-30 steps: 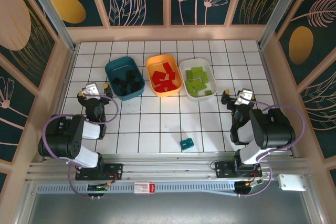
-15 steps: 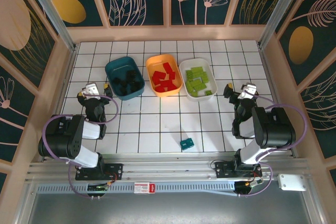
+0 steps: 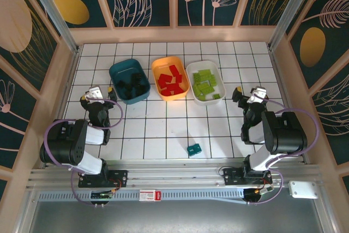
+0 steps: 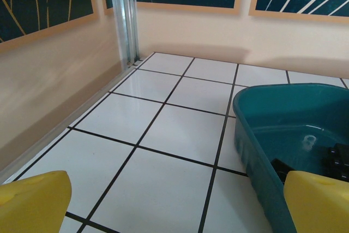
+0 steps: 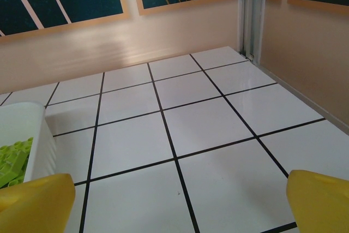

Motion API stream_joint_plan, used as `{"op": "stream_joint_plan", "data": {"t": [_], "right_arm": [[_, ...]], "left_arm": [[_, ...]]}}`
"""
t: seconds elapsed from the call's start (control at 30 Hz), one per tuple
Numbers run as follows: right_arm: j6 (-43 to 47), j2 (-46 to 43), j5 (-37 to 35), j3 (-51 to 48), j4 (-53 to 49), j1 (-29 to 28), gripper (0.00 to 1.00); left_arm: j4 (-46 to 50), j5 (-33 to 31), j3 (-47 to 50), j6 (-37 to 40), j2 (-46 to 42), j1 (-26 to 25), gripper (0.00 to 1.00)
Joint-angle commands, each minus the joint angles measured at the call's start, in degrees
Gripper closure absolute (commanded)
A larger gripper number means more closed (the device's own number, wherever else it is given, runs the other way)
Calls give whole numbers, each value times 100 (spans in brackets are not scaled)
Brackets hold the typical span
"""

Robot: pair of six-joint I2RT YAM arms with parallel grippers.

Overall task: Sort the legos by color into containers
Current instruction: Reset both arms

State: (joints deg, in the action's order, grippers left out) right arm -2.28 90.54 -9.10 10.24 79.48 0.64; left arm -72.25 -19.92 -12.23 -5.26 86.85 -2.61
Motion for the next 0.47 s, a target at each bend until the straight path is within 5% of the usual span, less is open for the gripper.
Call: {"op": "stream_joint_plan", "data": {"t": [0.0,0.43], "right_arm": [[-18,-49,-51,40,95,-36,1],[-2,-45,-57,49,83,-52,1]], "left_arm": [[-263,72,-16,-118,14,33,1],[-263,68,-17,-118,11,35,1]]}}
